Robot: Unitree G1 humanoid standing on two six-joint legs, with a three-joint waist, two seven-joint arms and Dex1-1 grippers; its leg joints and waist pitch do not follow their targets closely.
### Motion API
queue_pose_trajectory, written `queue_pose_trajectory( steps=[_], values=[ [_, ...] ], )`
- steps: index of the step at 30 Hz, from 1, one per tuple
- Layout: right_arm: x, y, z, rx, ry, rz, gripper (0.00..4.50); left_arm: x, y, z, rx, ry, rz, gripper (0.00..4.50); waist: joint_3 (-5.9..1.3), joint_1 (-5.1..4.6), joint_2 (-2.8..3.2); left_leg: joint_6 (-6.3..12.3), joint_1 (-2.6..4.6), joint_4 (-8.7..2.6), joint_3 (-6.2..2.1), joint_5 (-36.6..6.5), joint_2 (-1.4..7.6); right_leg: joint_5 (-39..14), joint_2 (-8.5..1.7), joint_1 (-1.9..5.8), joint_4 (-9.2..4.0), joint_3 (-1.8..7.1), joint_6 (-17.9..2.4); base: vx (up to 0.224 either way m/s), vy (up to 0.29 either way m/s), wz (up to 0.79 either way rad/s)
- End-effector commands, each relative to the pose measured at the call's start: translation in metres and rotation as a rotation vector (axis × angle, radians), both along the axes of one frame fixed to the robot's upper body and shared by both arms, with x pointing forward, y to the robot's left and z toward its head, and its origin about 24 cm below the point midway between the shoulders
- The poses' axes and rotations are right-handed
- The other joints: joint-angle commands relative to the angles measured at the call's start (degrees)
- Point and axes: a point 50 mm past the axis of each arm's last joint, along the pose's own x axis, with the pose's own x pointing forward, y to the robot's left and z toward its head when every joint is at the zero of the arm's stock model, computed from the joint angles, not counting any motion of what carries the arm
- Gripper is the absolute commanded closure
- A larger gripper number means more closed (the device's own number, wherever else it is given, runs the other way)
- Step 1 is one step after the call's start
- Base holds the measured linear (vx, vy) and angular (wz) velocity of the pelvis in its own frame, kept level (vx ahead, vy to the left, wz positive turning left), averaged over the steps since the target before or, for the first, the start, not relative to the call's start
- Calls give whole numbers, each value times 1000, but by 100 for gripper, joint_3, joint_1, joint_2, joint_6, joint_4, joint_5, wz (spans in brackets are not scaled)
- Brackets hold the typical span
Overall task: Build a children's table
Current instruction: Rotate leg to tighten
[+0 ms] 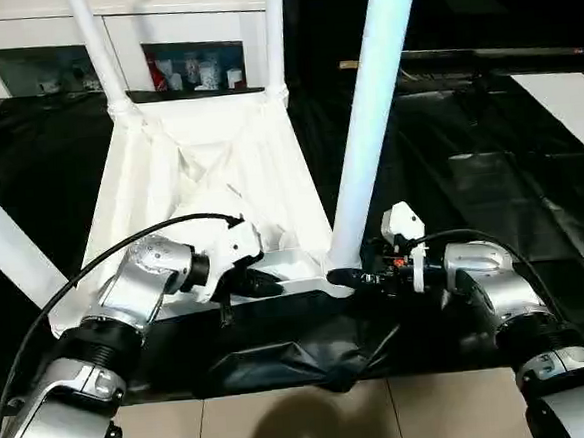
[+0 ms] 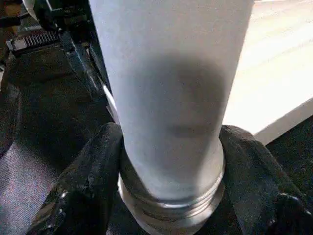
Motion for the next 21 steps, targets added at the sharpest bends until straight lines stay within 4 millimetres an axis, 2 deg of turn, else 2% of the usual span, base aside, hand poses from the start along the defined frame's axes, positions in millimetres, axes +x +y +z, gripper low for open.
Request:
queue_pose_trajectory(
  steps=[1, 3, 6, 7, 8, 10, 11, 12, 13, 15, 16, 17, 18, 19, 21],
  values=[
    [-2, -4, -7, -63, 5, -12, 185, -12, 0, -21, 45, 89, -13, 450, -331, -13, -7, 213, 87, -328, 36, -1421, 20, -839, -137, 251, -313, 111, -1435, 0, 0, 0],
    [-1, -4, -9, -70, -5, -49, 185, -12, -1, -22, 39, 87, 2, 450, -336, -20, -14, 214, 79, -324, 37, -1397, 18, -825, -140, 251, -311, 116, -1418, 0, 0, 0],
    [3, -3, -12, -77, -23, -139, 185, -9, -4, -23, 27, 74, 43, 450, -308, -38, -5, 168, 90, -343, 34, -1581, 16, -1144, -142, 225, -349, 118, -1352, 0, 0, 0],
    [10, 1, -17, -51, -17, -299, 186, 0, -10, -25, 25, 42, 137, 450, -292, -60, -7, 97, 95, -358, 24, -1727, 8, -1403, -152, 211, -378, 123, -1291, 0, 0, 0],
    [13, 4, -20, -27, -1, -382, 186, 7, -14, -25, 23, 22, 203, 450, -268, -95, -35, 3, 118, -374, 21, -1927, -10, -1772, -145, 170, -428, 129, -1190, 0, 0, 0],
    [15, 6, -21, -11, 12, -433, 186, 10, -17, -25, 22, 10, 245, 450, -273, -141, -43, -131, 134, -384, -16, -2167, -20, -2316, -155, 164, -473, 115, -1006, -27, 2, 0],
    [16, 8, -23, -3, 19, -466, 186, 13, -19, -26, 16, 7, 277, 450, -275, -147, -49, -112, 133, -384, -23, -2214, -24, -2424, -155, 155, -494, 114, -932, -54, 4, 0],
    [17, 12, -25, 2, 23, -519, 186, 17, -25, -25, -1, 1, 318, 450, -269, -145, -30, -92, 141, -382, -26, -2249, -22, -2474, -165, 140, -510, 115, -916, 0, 0, 0],
    [19, 16, -27, 4, 32, -574, 186, 20, -30, -26, -11, -8, 364, 450, -254, -168, -36, -92, 133, -379, -21, -2317, -42, -2616, -150, 119, -538, 112, -848, 0, 0, 0],
    [23, 34, -31, 7, 61, -713, 186, 26, -48, -30, -39, 2, 472, 450, -279, -178, -22, -129, 126, -373, -36, -2277, -56, -2663, -156, 127, -540, 103, -813, 0, 0, 0],
    [24, 41, -30, 11, 68, -735, 186, 26, -53, -32, -32, -1, 487, 450, -265, -178, 28, -153, 154, -384, -47, -2361, -52, -2767, -157, 95, -562, 99, -781, 0, 0, 0],
    [25, 48, -29, 9, 66, -737, 186, 26, -56, -33, -22, -5, 495, 450, -270, -193, -2, -134, 135, -381, -49, -2409, -62, -2787, -146, 111, -574, 84, -741, 0, 0, 0],
    [26, 54, -27, 4, 53, -731, 186, 26, -59, -35, -12, -11, 502, 450, -273, -186, -7, -108, 127, -382, -48, -2419, -62, -2783, -145, 119, -580, 81, -717, 0, 0, 0],
    [28, 63, -24, 4, 32, -709, 186, 26, -62, -36, 10, -22, 501, 450, -271, -183, 3, -63, 142, -375, -42, -2466, -63, -2810, -144, 87, -593, 82, -694, 0, 0, 0],
    [29, 68, -18, 35, 19, -679, 186, 27, -63, -36, 20, -26, 493, 450, -278, -184, 6, -9, 121, -379, -46, -2455, -67, -2799, -143, 106, -598, 78, -667, 0, 0, 0]
  ],
)
